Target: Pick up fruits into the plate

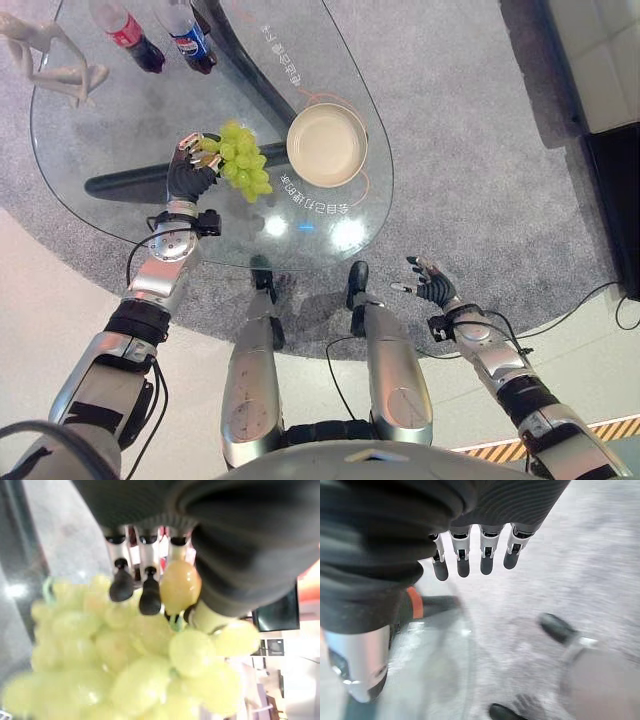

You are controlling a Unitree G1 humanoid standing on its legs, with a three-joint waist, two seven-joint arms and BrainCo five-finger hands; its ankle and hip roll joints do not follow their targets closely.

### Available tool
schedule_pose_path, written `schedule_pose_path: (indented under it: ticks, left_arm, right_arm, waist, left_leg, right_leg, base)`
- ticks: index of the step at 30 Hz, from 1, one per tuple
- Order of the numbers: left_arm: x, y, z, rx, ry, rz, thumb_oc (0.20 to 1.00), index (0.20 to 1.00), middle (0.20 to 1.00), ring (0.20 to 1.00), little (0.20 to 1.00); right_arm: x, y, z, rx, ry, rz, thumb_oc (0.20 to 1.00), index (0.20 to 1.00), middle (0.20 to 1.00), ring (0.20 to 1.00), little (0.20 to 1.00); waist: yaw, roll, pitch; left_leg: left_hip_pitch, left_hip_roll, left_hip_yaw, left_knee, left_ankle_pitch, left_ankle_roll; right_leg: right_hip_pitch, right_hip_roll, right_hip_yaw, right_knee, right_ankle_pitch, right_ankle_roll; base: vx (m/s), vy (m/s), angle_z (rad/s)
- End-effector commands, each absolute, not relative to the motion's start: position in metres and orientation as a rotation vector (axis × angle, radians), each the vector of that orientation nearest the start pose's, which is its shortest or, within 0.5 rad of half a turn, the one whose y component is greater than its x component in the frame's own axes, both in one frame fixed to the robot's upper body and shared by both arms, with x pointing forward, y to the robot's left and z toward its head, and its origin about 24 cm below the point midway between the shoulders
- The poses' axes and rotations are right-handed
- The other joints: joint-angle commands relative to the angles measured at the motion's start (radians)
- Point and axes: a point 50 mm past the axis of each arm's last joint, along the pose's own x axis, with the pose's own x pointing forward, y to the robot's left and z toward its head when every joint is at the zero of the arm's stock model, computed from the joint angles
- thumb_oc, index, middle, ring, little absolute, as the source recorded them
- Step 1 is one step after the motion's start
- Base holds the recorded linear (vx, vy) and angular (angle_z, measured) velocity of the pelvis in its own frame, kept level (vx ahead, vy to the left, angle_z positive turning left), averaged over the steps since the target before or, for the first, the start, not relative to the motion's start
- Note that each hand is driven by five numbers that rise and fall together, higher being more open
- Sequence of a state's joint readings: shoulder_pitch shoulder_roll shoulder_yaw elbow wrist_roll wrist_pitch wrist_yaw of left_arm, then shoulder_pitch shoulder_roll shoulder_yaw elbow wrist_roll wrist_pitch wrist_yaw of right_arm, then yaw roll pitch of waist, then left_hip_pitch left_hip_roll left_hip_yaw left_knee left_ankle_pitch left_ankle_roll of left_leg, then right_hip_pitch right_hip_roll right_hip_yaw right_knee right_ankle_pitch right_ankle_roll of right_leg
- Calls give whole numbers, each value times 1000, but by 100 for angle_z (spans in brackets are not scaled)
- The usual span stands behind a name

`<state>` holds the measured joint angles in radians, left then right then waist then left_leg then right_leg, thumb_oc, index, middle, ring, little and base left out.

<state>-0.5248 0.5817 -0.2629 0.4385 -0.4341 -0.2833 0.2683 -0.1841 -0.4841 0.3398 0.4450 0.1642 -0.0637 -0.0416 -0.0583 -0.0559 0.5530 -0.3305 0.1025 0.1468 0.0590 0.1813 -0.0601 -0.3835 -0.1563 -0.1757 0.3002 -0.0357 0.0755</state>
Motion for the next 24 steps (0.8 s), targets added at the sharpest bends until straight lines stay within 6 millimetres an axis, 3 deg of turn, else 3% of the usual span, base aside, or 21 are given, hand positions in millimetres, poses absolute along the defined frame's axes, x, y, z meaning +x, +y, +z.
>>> schedule_pose_path:
  ticks: [1,7,12,19,24]
  left_arm:
    - [338,219,165,112,-471,129,200,200,200,200,200]
    - [334,224,156,112,-440,131,200,200,200,200,200]
    - [325,220,146,97,-423,78,200,200,200,200,200]
    - [303,202,126,69,-360,-107,200,200,200,200,200]
    - [293,196,114,23,-271,-245,200,200,200,200,200]
  right_arm:
    - [272,-213,11,-434,170,164,1000,1000,1000,1000,1000]
    - [276,-212,28,-460,96,188,1000,1000,1000,1000,1000]
    - [277,-208,58,-536,-57,263,1000,1000,1000,1000,1000]
    - [285,-194,96,-626,-195,429,1000,1000,1000,1000,1000]
    - [289,-184,108,-675,-222,489,1000,1000,1000,1000,1000]
  waist:
    - [-4,-2,-35]
    - [-6,8,-63]
    - [-10,13,-104]
    - [17,23,-215]
    - [40,31,-300]
  left_leg:
    - [20,-29,27,108,-157,5]
    - [47,-23,20,101,-154,-3]
    - [103,-22,16,57,-143,-11]
    - [216,-10,9,-2,-134,-25]
    - [283,7,9,-33,-133,-29]
  right_leg:
    - [76,-11,-14,-109,54,23]
    - [109,-15,-11,-122,51,21]
    - [167,-22,-6,-170,65,32]
    - [294,-46,-36,-249,90,47]
    - [362,-48,-49,-267,88,48]
  base:
    - [0,0,0]
    - [17,0,0]
    - [30,19,-4]
    - [77,-5,1]
    - [141,-37,5]
